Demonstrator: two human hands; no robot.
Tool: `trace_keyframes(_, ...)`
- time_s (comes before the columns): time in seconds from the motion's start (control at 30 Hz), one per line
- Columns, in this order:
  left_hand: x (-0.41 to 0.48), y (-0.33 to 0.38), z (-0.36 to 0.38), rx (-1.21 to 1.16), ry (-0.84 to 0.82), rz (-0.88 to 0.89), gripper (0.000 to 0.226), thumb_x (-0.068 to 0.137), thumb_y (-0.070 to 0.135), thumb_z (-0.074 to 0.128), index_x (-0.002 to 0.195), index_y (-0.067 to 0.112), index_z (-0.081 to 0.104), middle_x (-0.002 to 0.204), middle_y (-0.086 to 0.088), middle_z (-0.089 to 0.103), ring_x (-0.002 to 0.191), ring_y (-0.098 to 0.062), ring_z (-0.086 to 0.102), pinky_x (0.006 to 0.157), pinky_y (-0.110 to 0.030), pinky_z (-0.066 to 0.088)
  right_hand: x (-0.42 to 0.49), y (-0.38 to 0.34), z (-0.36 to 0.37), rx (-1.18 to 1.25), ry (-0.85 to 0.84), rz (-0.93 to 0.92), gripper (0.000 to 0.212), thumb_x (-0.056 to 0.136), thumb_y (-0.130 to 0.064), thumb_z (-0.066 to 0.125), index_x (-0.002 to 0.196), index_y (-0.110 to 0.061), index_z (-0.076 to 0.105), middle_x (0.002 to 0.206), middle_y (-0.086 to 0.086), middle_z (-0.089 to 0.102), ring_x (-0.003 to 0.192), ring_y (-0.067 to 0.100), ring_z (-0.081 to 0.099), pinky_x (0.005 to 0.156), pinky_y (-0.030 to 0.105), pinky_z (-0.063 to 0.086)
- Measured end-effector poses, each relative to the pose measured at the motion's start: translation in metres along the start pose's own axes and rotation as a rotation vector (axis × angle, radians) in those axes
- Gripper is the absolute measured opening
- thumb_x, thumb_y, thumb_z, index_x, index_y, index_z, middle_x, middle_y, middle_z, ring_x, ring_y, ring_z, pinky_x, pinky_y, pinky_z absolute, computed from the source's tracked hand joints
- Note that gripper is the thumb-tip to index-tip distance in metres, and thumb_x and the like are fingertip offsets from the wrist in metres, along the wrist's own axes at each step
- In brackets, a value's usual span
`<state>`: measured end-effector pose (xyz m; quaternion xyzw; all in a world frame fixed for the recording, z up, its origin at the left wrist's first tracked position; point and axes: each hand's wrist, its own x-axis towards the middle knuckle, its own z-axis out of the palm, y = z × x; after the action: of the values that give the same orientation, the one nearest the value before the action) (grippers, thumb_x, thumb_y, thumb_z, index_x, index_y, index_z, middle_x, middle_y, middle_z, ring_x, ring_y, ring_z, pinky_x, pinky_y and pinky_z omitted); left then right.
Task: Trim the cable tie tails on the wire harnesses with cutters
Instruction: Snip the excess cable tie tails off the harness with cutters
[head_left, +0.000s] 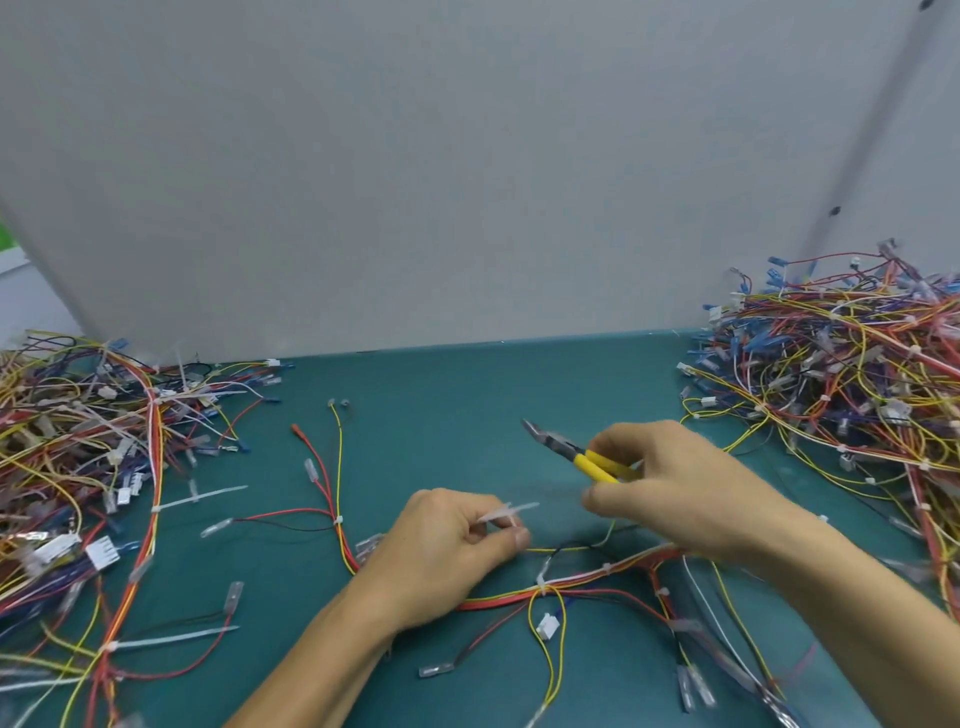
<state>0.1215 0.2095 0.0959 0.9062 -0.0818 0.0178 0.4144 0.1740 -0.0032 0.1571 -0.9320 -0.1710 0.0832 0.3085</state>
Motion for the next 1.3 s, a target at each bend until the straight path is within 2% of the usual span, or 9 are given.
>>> trace_keyframes(0.1,0.002,0.002,-0.002,-0.036,-0.016,-0.055,0.017,0.087,0.031,0.065,0.072,0.022,0.067,0.046,0.009,0.033,0.046,-0.008,0.028,0.048,-0.018,0.023,-0.021,0.011,-0.014,-0.367,0.012,-0.113,0.02,0.072,-0.044,0.062,0.086,-0.029,0.062,0.073,-0.012,0.058,0.069,0.007,0.052,0.059,0.023,0.042)
trace_keyframes(0.17,0.004,0.004,-0.004,-0.052,-0.016,-0.077,0.018,0.088,0.031,0.065,0.073,0.02,0.067,0.044,0.011,0.036,0.045,-0.006,0.03,0.047,-0.017,0.024,-0.033,0.016,-0.014,-0.532,-0.032,-0.184,0.027,0.074,-0.051,0.054,0.088,-0.028,0.058,0.08,-0.013,0.053,0.076,0.008,0.05,0.065,0.025,0.043)
trace_keyframes(0.23,0.005,0.004,-0.005,-0.079,-0.011,-0.108,0.019,0.087,0.03,0.066,0.075,0.016,0.067,0.043,0.012,0.038,0.044,-0.004,0.031,0.047,-0.017,0.024,-0.042,0.019,-0.009,-0.592,-0.061,-0.244,0.031,0.074,-0.052,0.048,0.089,-0.026,0.054,0.083,-0.011,0.05,0.081,0.011,0.05,0.071,0.029,0.045)
trace_keyframes(0.37,0.007,0.006,-0.01,-0.153,-0.036,-0.161,0.025,0.088,0.031,0.065,0.076,0.009,0.068,0.047,0.011,0.03,0.047,-0.007,0.026,0.047,-0.021,0.021,-0.047,0.016,-0.002,-0.593,-0.059,-0.297,0.026,0.077,-0.048,0.046,0.089,-0.026,0.051,0.086,-0.01,0.047,0.085,0.011,0.049,0.073,0.028,0.044)
trace_keyframes(0.57,0.007,0.01,-0.011,-0.082,-0.089,-0.183,0.032,0.093,0.039,0.055,0.07,0.023,0.07,0.047,0.008,0.024,0.047,-0.011,0.025,0.052,-0.03,0.021,-0.04,0.01,0.004,-0.621,-0.029,-0.336,0.027,0.078,-0.048,0.046,0.095,-0.029,0.052,0.088,-0.01,0.046,0.084,0.012,0.05,0.068,0.028,0.043)
trace_keyframes(0.87,0.007,0.012,-0.009,-0.035,-0.101,-0.174,0.038,0.091,0.037,0.058,0.054,0.036,0.057,0.052,0.01,0.025,0.051,-0.012,0.024,0.054,-0.031,0.021,-0.036,0.008,0.013,-0.652,-0.065,-0.359,0.027,0.079,-0.048,0.044,0.093,-0.026,0.049,0.089,-0.007,0.045,0.083,0.016,0.05,0.064,0.029,0.038)
trace_keyframes(1.07,0.008,0.012,-0.009,-0.044,-0.103,-0.186,0.039,0.091,0.035,0.059,0.053,0.035,0.055,0.05,0.01,0.026,0.051,-0.012,0.024,0.055,-0.031,0.021,-0.035,0.009,0.016,-0.673,-0.069,-0.372,0.017,0.079,-0.046,0.042,0.083,-0.03,0.041,0.086,-0.007,0.044,0.078,0.017,0.048,0.061,0.03,0.032)
trace_keyframes(1.3,0.009,0.011,-0.008,-0.03,-0.092,-0.193,0.039,0.091,0.033,0.059,0.052,0.032,0.054,0.046,0.01,0.027,0.048,-0.009,0.024,0.052,-0.029,0.022,-0.033,0.014,0.018,-0.688,-0.075,-0.38,0.018,0.082,-0.044,0.041,0.088,-0.028,0.042,0.087,-0.006,0.044,0.079,0.017,0.048,0.061,0.03,0.033)
